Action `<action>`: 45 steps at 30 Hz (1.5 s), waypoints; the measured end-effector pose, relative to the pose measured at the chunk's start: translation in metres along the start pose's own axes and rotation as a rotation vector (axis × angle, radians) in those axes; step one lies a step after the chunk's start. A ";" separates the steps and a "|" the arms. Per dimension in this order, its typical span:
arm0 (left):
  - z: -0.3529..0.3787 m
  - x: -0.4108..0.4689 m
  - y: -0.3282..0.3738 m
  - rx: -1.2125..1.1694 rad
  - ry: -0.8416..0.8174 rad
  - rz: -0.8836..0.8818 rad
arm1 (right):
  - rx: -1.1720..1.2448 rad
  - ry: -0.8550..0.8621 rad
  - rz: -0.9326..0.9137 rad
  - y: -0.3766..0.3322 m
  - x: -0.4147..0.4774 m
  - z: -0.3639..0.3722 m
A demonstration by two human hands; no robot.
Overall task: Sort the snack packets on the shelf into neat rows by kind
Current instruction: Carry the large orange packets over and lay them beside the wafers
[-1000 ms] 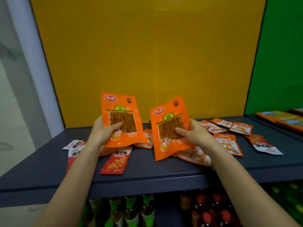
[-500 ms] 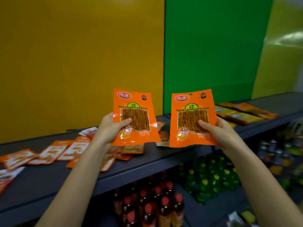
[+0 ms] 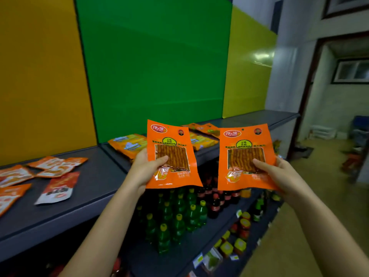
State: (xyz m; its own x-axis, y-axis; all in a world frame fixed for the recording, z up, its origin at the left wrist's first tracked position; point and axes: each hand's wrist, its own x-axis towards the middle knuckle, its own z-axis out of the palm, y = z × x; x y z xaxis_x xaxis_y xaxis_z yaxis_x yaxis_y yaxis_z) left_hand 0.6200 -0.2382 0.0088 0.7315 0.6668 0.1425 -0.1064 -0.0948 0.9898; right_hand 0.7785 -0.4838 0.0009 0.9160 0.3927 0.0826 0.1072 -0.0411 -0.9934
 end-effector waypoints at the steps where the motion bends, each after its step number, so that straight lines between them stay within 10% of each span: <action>1: 0.017 0.007 -0.002 -0.011 -0.008 -0.002 | 0.001 0.015 0.001 0.002 0.007 -0.013; 22: 0.304 0.254 -0.034 -0.072 -0.058 -0.007 | 0.007 0.080 -0.062 0.020 0.277 -0.173; 45: 0.451 0.464 -0.066 0.211 0.336 -0.121 | 0.068 -0.437 -0.042 0.060 0.612 -0.188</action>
State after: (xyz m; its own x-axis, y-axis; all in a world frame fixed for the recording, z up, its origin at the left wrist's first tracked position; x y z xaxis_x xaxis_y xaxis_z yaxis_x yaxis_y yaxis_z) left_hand 1.2704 -0.2559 0.0101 0.4657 0.8835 0.0508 0.1327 -0.1265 0.9830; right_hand 1.4182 -0.4192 0.0066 0.6605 0.7446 0.0962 0.1020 0.0380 -0.9941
